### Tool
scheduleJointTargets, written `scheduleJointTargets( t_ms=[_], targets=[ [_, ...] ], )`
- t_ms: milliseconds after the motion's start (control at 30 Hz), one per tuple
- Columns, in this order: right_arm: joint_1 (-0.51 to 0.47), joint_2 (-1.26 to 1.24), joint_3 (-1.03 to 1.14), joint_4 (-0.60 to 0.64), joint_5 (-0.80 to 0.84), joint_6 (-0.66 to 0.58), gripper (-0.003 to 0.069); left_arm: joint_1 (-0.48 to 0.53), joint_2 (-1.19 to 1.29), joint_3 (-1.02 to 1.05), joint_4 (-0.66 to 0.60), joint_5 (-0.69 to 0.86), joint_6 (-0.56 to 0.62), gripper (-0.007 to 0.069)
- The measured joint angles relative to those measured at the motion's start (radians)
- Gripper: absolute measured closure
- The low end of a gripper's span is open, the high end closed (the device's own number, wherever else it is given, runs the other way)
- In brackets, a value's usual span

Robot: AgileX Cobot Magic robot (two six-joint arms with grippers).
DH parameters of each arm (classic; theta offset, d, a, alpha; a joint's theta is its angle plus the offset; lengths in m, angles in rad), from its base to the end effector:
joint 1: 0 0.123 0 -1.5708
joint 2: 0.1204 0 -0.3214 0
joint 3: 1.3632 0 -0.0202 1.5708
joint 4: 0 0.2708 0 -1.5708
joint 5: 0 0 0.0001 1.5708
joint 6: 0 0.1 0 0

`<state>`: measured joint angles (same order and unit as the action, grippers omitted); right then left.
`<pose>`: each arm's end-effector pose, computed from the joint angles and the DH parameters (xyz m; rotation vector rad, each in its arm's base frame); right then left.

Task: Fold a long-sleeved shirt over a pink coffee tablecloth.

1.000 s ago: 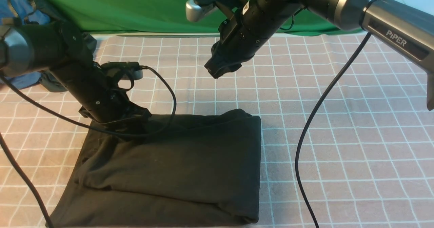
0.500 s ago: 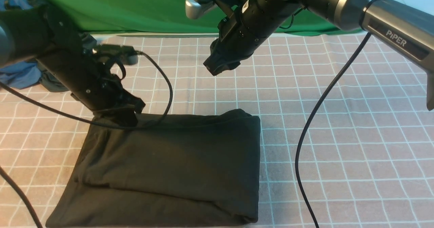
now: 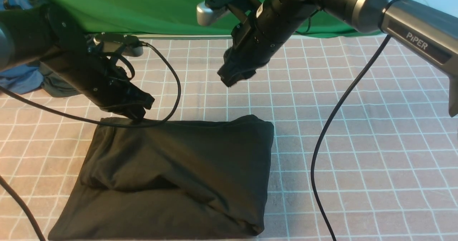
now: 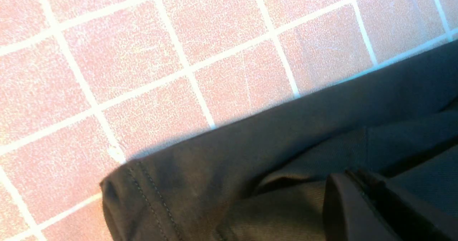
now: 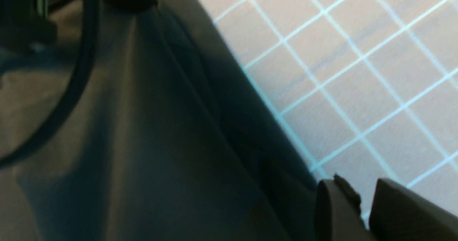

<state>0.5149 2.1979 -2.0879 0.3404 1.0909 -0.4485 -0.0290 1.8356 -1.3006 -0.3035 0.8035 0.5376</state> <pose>0.4500 0.2887 0.2880 -1.1281 2.4097 0.4745 0.4056 -0.0333 0.2298 0.5357 2.7109 -0.2273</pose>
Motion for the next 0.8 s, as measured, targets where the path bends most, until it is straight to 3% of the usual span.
scheduleJointTargets(
  t_ms=[167, 367, 467, 533, 667, 800],
  targets=[
    [0.000, 0.009, 0.000, -0.004, 0.035, 0.000, 0.0447, 0.000, 0.000, 0.000, 0.017, -0.049, -0.014, 0.0588],
    [0.000, 0.009, 0.000, -0.004, 0.046, 0.000, 0.0442, 0.000, -0.008, 0.000, 0.093, -0.107, -0.133, 0.0430],
    [0.000, 0.009, 0.000, -0.004, 0.092, 0.000, 0.0442, 0.000, -0.050, 0.000, 0.197, -0.030, -0.351, 0.0304],
    [0.000, 0.009, 0.000, -0.005, 0.114, 0.004, 0.0442, 0.000, -0.078, 0.000, 0.248, 0.068, -0.458, 0.0267],
    [0.000, 0.002, 0.000, -0.006, 0.122, 0.024, 0.0442, 0.000, -0.102, 0.034, 0.283, 0.206, -0.561, 0.0248],
    [0.000, -0.030, 0.000, -0.008, 0.123, 0.091, 0.0442, 0.000, -0.102, 0.126, 0.303, 0.198, -0.619, 0.0248]
  ],
)
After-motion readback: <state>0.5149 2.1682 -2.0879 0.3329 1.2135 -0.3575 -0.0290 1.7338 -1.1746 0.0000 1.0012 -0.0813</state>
